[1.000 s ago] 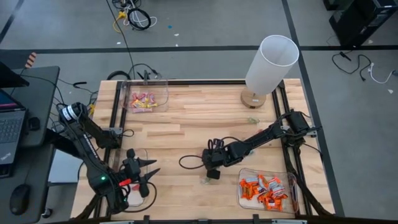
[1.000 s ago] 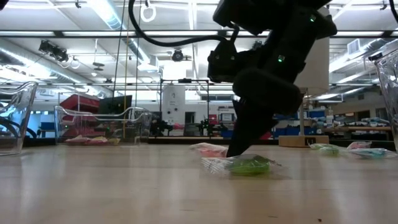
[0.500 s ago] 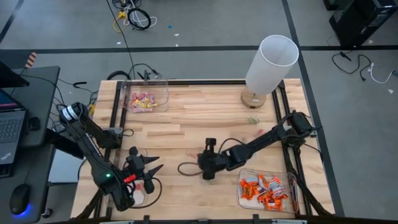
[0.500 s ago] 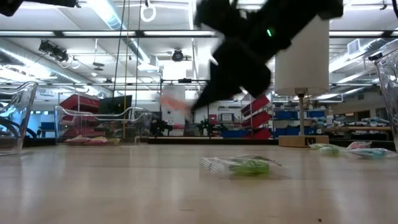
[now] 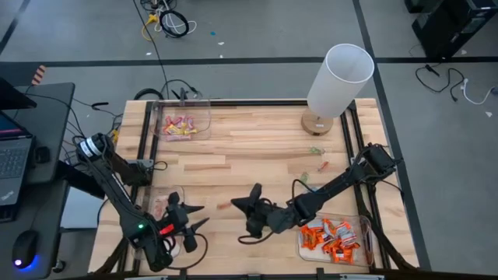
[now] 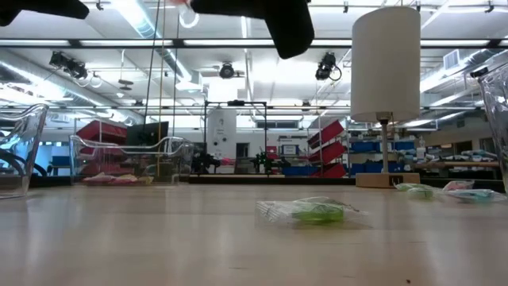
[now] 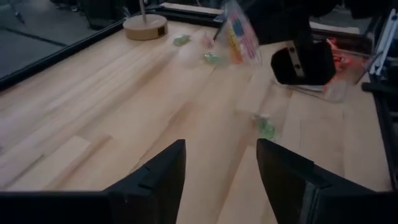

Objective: Sort candy
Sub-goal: Put the orange gummy into the bottom left transparent bin

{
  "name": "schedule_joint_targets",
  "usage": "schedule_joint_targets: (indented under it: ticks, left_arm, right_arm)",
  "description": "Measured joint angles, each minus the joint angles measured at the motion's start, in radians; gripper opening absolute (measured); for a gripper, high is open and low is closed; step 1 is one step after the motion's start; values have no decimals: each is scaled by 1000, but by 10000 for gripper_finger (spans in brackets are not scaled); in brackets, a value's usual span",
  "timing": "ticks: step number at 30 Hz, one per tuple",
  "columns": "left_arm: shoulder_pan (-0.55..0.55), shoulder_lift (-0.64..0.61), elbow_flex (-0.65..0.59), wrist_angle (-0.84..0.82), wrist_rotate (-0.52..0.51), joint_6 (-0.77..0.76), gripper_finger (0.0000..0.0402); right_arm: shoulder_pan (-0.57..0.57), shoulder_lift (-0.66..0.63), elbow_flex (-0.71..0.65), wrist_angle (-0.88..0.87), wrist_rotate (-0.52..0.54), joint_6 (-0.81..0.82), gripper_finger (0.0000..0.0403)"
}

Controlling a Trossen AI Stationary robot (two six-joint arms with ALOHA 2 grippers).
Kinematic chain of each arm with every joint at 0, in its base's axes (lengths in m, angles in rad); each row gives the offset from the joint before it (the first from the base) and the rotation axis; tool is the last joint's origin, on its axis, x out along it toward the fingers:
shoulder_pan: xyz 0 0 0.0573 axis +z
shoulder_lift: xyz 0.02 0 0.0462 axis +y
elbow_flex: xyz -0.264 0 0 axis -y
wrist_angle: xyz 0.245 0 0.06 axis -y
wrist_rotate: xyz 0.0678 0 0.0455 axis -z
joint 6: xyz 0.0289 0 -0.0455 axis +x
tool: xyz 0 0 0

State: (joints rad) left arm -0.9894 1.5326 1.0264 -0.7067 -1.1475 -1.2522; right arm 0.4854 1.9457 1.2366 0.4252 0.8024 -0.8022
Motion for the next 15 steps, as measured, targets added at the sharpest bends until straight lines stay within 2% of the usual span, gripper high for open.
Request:
schedule_joint_targets:
  ticks: [6, 15]
  left_arm:
    - [23, 0, 0, 43, -6, 67, 224]
    - [93, 0, 0, 181, -2, 205, 224]
  right_arm:
    - [-4, 0, 0, 10, -27, -86, 0]
    - [-38, 0, 0, 62, -44, -192, 0]
